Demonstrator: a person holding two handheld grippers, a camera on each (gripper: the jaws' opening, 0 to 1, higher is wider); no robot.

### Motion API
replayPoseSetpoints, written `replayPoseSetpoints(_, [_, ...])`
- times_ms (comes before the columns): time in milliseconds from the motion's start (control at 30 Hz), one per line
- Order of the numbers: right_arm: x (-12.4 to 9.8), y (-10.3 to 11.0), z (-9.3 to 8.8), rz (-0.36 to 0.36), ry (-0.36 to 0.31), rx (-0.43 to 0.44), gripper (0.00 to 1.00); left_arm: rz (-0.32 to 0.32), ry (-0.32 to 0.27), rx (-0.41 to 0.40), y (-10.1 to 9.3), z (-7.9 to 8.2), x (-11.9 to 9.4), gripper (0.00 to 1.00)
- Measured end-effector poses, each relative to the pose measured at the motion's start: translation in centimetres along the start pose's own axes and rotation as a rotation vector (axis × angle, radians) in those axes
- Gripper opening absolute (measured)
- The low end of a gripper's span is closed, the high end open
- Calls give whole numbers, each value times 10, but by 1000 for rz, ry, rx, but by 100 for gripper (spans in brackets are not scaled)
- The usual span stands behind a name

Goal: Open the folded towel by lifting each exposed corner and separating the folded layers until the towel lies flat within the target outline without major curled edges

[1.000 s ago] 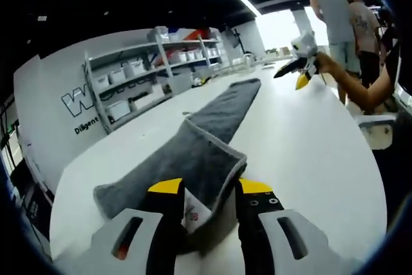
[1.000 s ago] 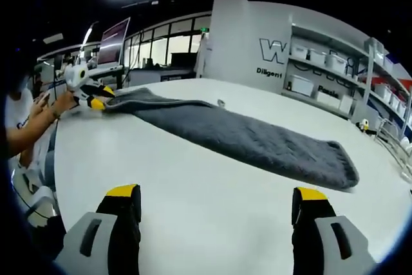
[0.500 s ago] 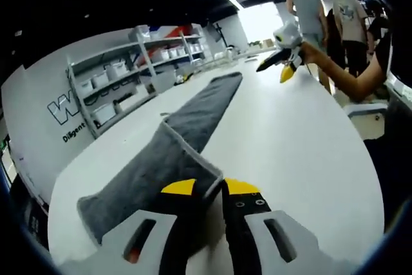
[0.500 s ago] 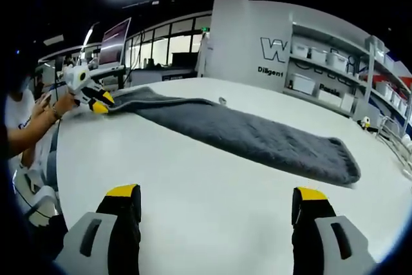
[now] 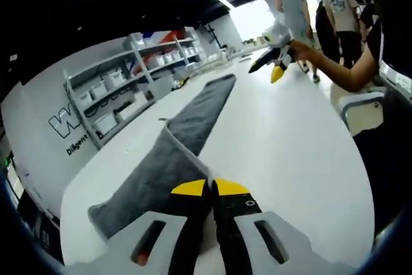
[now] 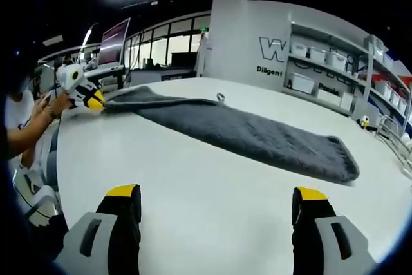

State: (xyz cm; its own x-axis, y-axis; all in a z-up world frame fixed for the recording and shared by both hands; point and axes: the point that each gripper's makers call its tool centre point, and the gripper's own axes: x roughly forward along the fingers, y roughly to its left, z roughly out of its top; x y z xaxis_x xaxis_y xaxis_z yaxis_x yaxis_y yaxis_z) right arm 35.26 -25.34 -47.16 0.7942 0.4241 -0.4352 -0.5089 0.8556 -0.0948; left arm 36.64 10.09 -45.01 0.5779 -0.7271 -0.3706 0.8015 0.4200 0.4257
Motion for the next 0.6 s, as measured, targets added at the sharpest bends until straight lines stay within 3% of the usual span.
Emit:
replayPoseSetpoints(200, [-2,0,2,-3,-6,1,99,50,-64,-12,10,8,-18,3])
replayPoseSetpoints(367, [-3,-2,2,-5,-5,1,99,94,-148,-75,23,11,-41,3])
replayPoseSetpoints(600, [-3,-1,2,-7,-2,0,99,109,-177,-112,27,5,-59,3])
